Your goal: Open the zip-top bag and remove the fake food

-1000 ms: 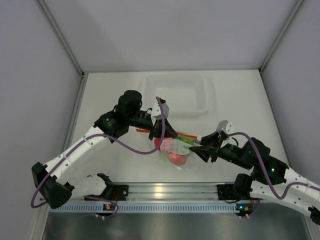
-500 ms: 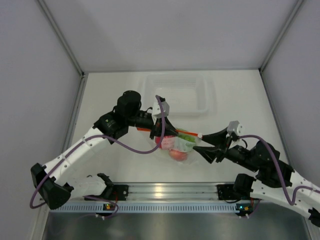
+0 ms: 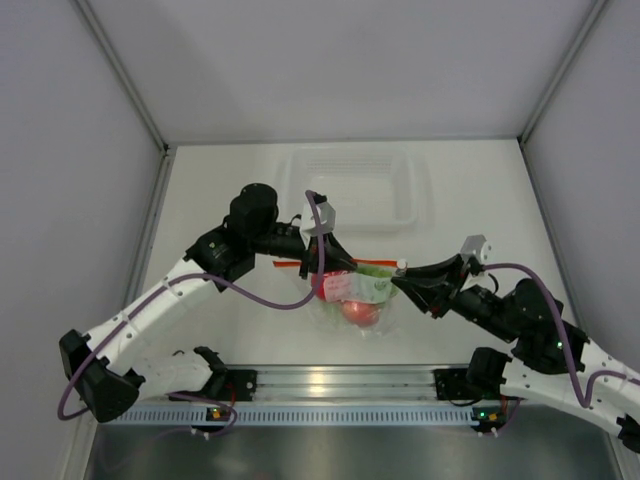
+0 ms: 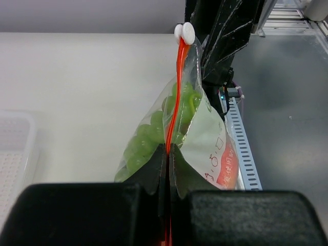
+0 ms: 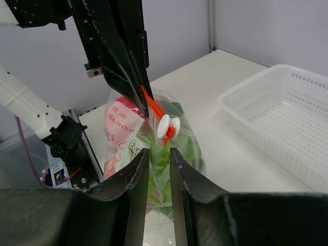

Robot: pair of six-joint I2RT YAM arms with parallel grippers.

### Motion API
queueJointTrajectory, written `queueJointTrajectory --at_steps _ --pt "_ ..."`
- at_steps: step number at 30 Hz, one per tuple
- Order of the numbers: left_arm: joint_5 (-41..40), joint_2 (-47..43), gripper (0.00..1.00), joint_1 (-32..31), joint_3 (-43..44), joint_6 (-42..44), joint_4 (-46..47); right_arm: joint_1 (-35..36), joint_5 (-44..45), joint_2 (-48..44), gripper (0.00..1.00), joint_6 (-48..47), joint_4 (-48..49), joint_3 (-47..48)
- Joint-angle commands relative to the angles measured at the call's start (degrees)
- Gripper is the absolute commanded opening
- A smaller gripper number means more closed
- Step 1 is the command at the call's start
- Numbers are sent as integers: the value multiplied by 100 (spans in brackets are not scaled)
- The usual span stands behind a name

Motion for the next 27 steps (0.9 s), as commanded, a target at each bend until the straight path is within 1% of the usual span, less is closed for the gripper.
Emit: queueJointTrajectory --at_steps 1,2,3,4,8,10,11,12,13,14,18,19,21,23,24,25,27 --pt "226 -234 0 -24 -4 -82 615 -54 13 -10 23 4 501 193" --pt "235 -243 0 -24 -13 -82 624 -54 -14 -1 27 4 502 192" --pt "226 -243 0 -24 -30 -74 633 -54 -5 8 37 30 510 210" --pt "244 -252 0 -24 -39 -82 633 -45 12 8 39 21 502 201" --pt "288 -278 0 -24 -65 -109 677 -54 83 17 40 65 528 228" --pt "297 -261 0 -24 -57 -126 694 -54 83 17 38 118 537 289" --pt "279 -269 0 -24 -57 -135 703 -54 57 17 36 127 554 315" --pt "270 -261 0 -24 -48 -135 695 -54 13 17 31 144 546 333" --pt "262 -260 0 -24 -48 -144 694 -45 -92 17 31 170 546 368" --pt "244 -260 0 -24 -48 -144 686 -54 -128 43 31 179 546 386" --pt "104 -278 0 -24 -65 -223 764 -54 -373 140 38 259 467 482" --pt "77 -269 0 -24 -57 -258 782 -45 -557 149 39 276 466 509" --pt "68 -260 0 -24 -48 -285 817 -54 -699 166 40 302 467 526" --pt "94 -260 0 -24 -39 -293 835 -54 -612 201 36 329 458 553" --pt "103 -260 0 -24 -48 -302 861 -45 -542 210 30 329 432 553" --pt "103 -260 0 -24 -48 -320 870 -54 -350 219 27 320 414 553" --pt "95 -269 0 -24 -57 -337 905 -54 -252 280 24 277 379 544"
